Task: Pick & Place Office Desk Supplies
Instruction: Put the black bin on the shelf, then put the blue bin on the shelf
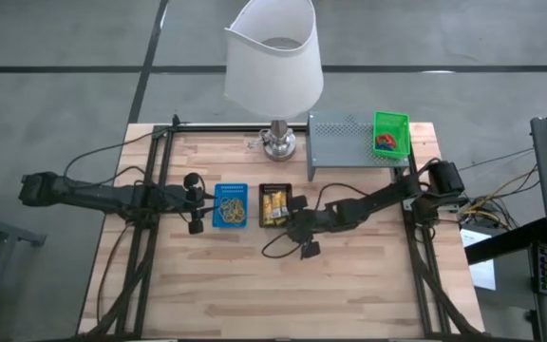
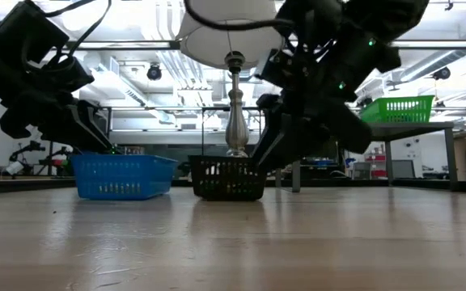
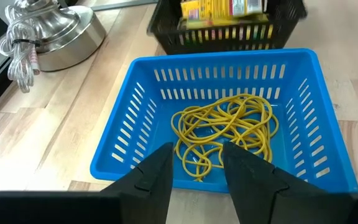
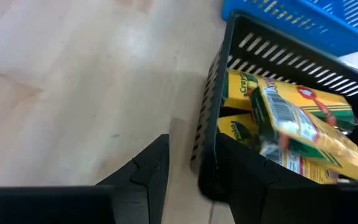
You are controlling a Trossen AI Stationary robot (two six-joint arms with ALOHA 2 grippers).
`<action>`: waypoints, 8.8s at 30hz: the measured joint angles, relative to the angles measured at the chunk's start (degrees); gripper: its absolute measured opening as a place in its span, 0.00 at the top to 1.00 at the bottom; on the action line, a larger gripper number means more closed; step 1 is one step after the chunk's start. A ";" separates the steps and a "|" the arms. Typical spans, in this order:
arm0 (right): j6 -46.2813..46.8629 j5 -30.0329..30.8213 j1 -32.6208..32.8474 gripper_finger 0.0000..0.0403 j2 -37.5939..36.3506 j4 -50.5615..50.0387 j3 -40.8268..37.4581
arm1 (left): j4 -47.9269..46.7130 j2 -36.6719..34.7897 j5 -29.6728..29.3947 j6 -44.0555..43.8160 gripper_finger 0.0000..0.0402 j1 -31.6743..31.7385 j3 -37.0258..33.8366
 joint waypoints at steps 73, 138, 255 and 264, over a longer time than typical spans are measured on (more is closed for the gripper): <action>12.18 27.79 12.25 0.97 -7.81 -32.36 8.68 | -0.02 0.02 0.00 0.00 0.64 -0.02 0.00; -23.52 5.41 -34.01 0.97 -42.12 -58.12 8.44 | -0.02 0.02 0.00 -0.01 0.64 -0.01 0.02; -16.57 -20.60 -24.35 0.75 -48.04 -25.72 -5.56 | -0.01 0.02 0.00 -0.02 0.64 -0.02 0.02; -10.02 -14.60 -14.46 0.74 -39.97 5.82 -15.28 | -0.02 0.00 0.00 -0.01 0.64 0.00 0.02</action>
